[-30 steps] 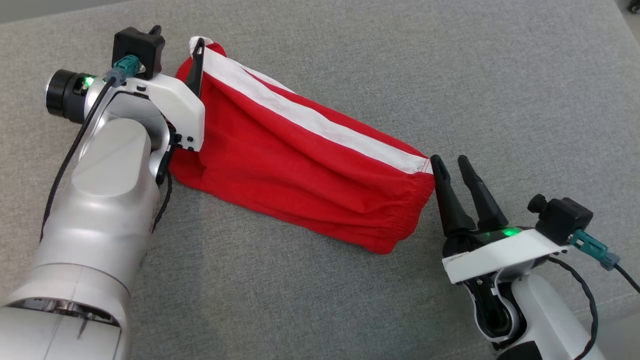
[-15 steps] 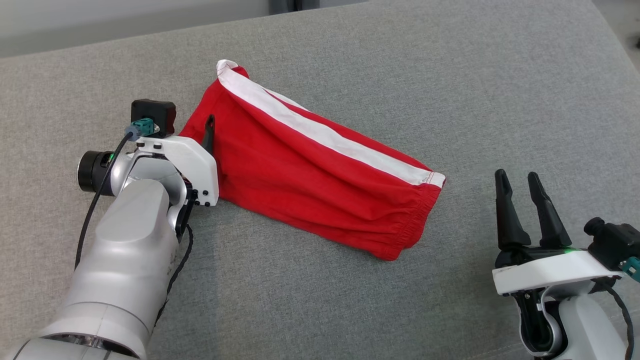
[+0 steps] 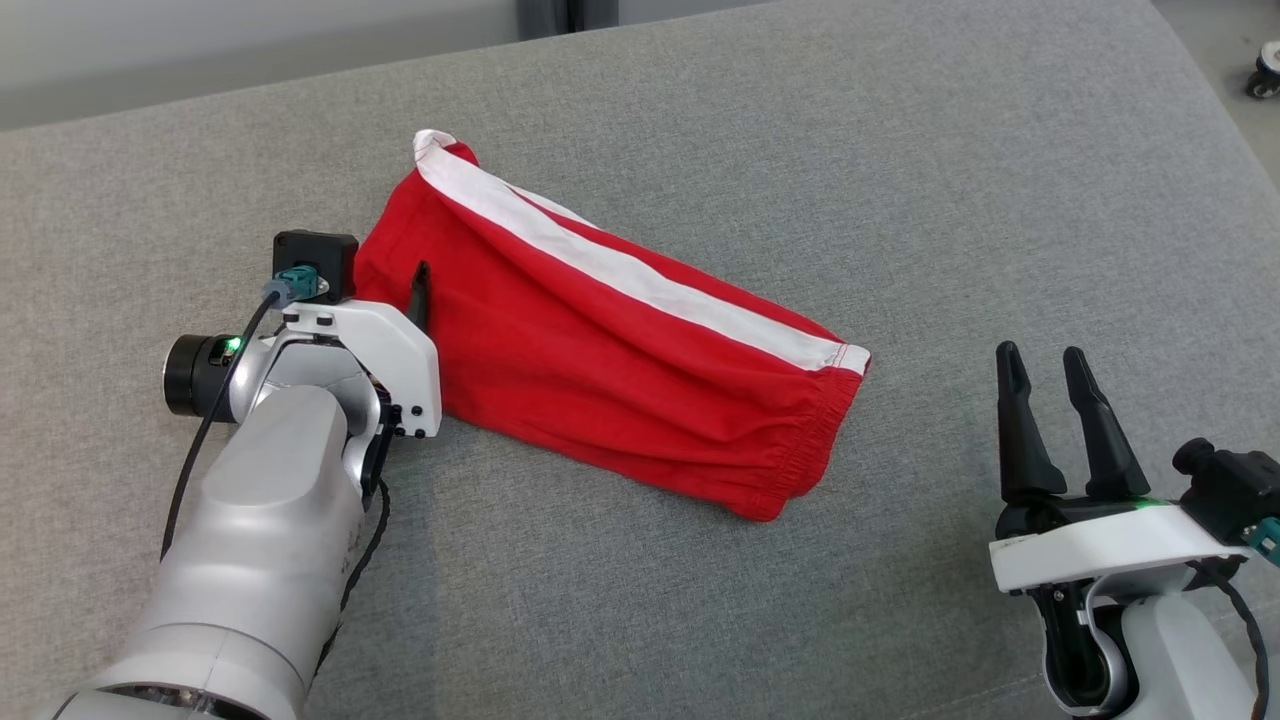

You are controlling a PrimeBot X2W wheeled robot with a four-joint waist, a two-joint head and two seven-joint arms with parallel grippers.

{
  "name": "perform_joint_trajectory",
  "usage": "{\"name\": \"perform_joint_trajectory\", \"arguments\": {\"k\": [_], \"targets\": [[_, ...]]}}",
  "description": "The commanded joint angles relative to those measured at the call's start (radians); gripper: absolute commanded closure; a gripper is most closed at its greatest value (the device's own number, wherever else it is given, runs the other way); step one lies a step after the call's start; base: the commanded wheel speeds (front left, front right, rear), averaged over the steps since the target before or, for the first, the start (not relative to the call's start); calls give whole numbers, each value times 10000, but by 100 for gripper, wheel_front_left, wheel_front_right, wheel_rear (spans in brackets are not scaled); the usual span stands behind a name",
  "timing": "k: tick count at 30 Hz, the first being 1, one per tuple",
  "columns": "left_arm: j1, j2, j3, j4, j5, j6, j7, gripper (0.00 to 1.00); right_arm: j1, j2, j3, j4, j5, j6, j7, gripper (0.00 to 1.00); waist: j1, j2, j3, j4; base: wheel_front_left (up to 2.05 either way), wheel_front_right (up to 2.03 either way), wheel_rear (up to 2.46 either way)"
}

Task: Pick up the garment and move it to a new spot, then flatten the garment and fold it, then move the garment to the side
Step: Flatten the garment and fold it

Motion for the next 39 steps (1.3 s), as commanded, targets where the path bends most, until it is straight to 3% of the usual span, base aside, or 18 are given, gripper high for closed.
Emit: {"name": "perform_joint_trajectory", "arguments": {"k": [1, 15, 24, 25, 26, 27, 28, 29, 39], "targets": [[94, 37, -24, 16, -31, 131, -7, 0, 44, -46, 1, -26, -64, 4, 1, 0, 0, 0, 12, -43, 0, 0, 0], [258, 280, -212, 161, -18, 926, 201, 0, 198, -48, -3, 76, -158, 4, 1, 0, 0, 0, -63, -176, 0, 0, 0], [463, 273, -368, 209, -148, 863, 849, 2, 102, -47, 243, 154, -55, 4, 1, 0, 0, 0, -55, -39, 0, 0, 0], [480, 266, -358, 215, -197, 836, 933, 17, 77, -46, 274, 165, -45, 4, 1, 0, 0, 0, -42, -46, 0, 0, 0], [490, 264, -365, 225, -207, 825, 992, 48, 64, -49, 291, 168, -45, 4, 1, 0, 0, 0, -32, -56, 0, 0, 0], [490, 264, -365, 225, -207, 825, 992, 48, 64, -49, 291, 168, -45, 4, 1, 0, 0, 0, -32, -56, 0, 0, 0], [482, 268, -387, 232, -208, 818, 1020, 65, 58, -51, 302, 176, -41, 4, 1, 0, 0, 0, -19, -67, 0, 0, 0], [479, 268, -398, 237, -227, 786, 1009, 100, 59, -49, 310, 183, -41, 4, 1, 0, 0, 0, -9, -74, 0, 0, 0], [785, 205, -241, 54, -609, 549, -187, 100, 386, -44, 115, 382, -129, 4, 1, 0, 0, 0, -486, 290, 0, 0, 0]]}}
